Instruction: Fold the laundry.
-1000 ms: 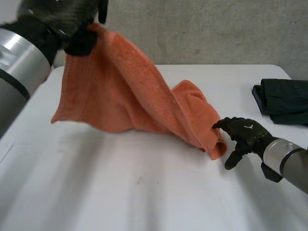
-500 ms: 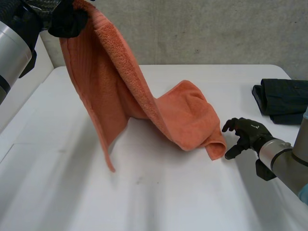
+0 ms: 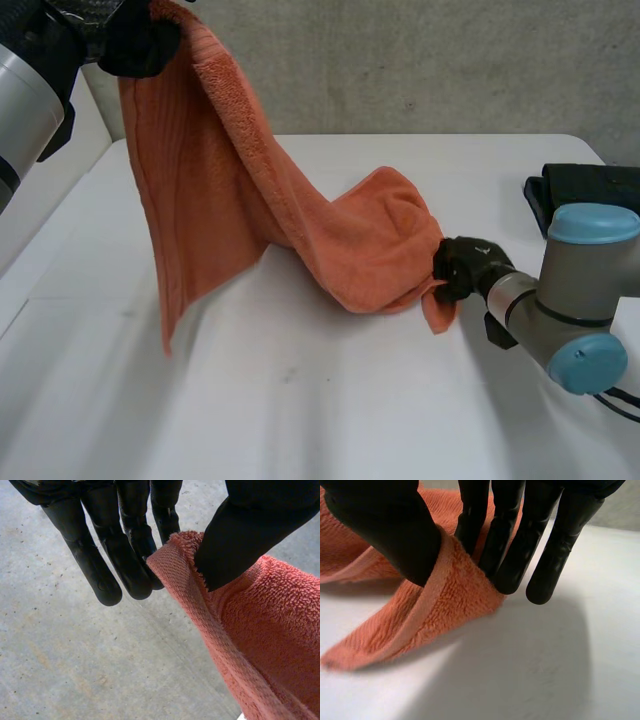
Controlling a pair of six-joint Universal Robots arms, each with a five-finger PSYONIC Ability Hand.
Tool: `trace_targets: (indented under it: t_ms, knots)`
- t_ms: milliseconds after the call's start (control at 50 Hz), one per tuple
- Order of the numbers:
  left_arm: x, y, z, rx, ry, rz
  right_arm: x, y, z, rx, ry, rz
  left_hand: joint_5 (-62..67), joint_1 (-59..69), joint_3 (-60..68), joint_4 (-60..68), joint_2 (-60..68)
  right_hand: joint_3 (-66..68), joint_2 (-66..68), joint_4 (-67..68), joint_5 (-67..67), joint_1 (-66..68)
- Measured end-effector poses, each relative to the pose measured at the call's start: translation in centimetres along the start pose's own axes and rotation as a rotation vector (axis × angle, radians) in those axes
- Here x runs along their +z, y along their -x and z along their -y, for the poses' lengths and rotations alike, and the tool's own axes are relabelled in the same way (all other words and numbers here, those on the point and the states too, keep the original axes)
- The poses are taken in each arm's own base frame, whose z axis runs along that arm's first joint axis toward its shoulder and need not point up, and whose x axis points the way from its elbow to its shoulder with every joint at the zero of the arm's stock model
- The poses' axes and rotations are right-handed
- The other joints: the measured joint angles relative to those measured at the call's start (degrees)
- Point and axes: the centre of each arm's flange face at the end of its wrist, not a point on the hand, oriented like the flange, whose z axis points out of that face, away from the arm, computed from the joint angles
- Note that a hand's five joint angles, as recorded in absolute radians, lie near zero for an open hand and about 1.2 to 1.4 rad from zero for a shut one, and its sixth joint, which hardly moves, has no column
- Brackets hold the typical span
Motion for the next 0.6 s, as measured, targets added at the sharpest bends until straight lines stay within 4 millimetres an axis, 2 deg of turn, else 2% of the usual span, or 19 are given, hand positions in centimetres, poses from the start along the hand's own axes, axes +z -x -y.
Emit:
trace_targets:
  t_ms: [40, 80, 120, 140, 180, 200, 240, 260, 280, 300, 340, 400, 440, 500, 520, 540, 600]
  knots:
    - [0.0, 0.0, 0.0, 0.000, 0.000, 0.001, -0.1, -0.1, 0.4, -0.003, -0.014, -0.008, 0.00, 0.00, 0.00, 0.00, 0.00, 0.00, 0.00, 0.00, 0.00, 0.00]
    - [0.1, 0.3, -0.1, 0.004, 0.003, 0.010, -1.1, -0.3, 3.5, -0.022, -0.103, -0.021, 0.00, 0.00, 0.00, 0.00, 0.00, 0.12, 0.00, 0.24, 0.10, 0.00]
    - [0.1, 0.4, -0.2, 0.005, 0.004, 0.013, -1.4, -0.3, 4.3, -0.028, -0.124, -0.020, 0.00, 0.00, 0.00, 0.00, 0.00, 0.12, 0.00, 0.25, 0.10, 0.00]
    - [0.2, 0.7, -0.3, 0.009, 0.009, 0.025, -1.8, -0.4, 5.3, -0.037, -0.152, -0.019, 0.00, 0.00, 0.00, 0.00, 0.00, 0.12, 0.00, 0.24, 0.10, 0.00]
    - [0.3, 1.2, -0.5, 0.015, 0.015, 0.042, -4.7, -1.2, 10.7, -0.110, -0.286, -0.011, 0.00, 0.00, 0.00, 0.00, 0.00, 0.12, 0.00, 0.25, 0.10, 0.00]
    - [0.4, 1.5, -0.6, 0.018, 0.018, 0.051, -5.8, -1.5, 12.3, -0.141, -0.318, -0.012, 0.00, 0.00, 0.00, 0.01, 0.00, 0.12, 0.00, 0.24, 0.10, 0.00]
    - [0.4, 1.9, -0.7, 0.023, 0.022, 0.065, -7.2, -1.9, 14.0, -0.183, -0.348, -0.014, 0.00, 0.00, 0.00, 0.01, 0.00, 0.12, 0.00, 0.25, 0.10, 0.00]
    - [0.5, 2.3, -0.9, 0.028, 0.029, 0.076, -9.3, -2.4, 16.3, -0.253, -0.367, -0.020, 0.00, 0.00, 0.00, 0.01, 0.00, 0.12, 0.00, 0.25, 0.10, 0.00]
    - [0.5, 2.5, -1.1, 0.031, 0.035, 0.083, -10.2, -2.5, 17.0, -0.283, -0.369, -0.024, 0.00, 0.00, 0.00, 0.01, 0.00, 0.12, 0.00, 0.26, 0.10, 0.00]
    - [0.5, 3.0, -1.5, 0.037, 0.050, 0.094, -12.0, -2.8, 18.5, -0.351, -0.361, -0.031, 0.00, 0.00, 0.00, 0.02, 0.00, 0.12, 0.00, 0.26, 0.10, 0.00]
    - [0.5, 3.5, -2.2, 0.046, 0.080, 0.108, -14.4, -2.9, 20.1, -0.448, -0.329, -0.040, 0.00, 0.00, 0.00, 0.02, 0.00, 0.12, 0.00, 0.26, 0.10, 0.00]
    - [0.4, 4.2, -3.4, 0.053, 0.131, 0.121, -16.5, -2.7, 21.1, -0.551, -0.273, -0.049, 0.00, 0.00, 0.00, 0.02, 0.00, 0.12, 0.00, 0.26, 0.10, 0.00]
    - [0.4, 4.6, -5.0, 0.053, 0.198, 0.122, -17.9, -2.4, 21.5, -0.637, -0.211, -0.051, 0.00, 0.00, 0.00, 0.02, 0.00, 0.12, 0.00, 0.26, 0.10, 0.00]
    - [0.4, 4.7, -5.6, 0.052, 0.220, 0.121, -18.2, -2.4, 21.5, -0.657, -0.195, -0.051, 0.00, 0.00, 0.00, 0.02, 0.00, 0.12, 0.00, 0.27, 0.10, 0.00]
    - [0.3, 4.8, -7.7, 0.048, 0.308, 0.108, -18.5, -2.2, 21.3, -0.715, -0.135, -0.049, 0.00, 0.00, 0.00, 0.02, 0.00, 0.12, 0.00, 0.27, 0.10, 0.00]
    - [0.3, 4.6, -8.4, 0.048, 0.334, 0.099, -18.4, -2.2, 21.2, -0.722, -0.119, -0.047, 0.00, 0.00, 0.00, 0.02, 0.00, 0.12, 0.00, 0.27, 0.10, 0.00]
    - [0.4, 3.5, -12.3, 0.068, 0.474, 0.036, -16.8, -2.0, 20.0, -0.748, -0.037, -0.034, 0.56, 0.00, 0.00, 0.02, 0.04, 0.12, 0.00, 0.27, 0.10, 0.00]
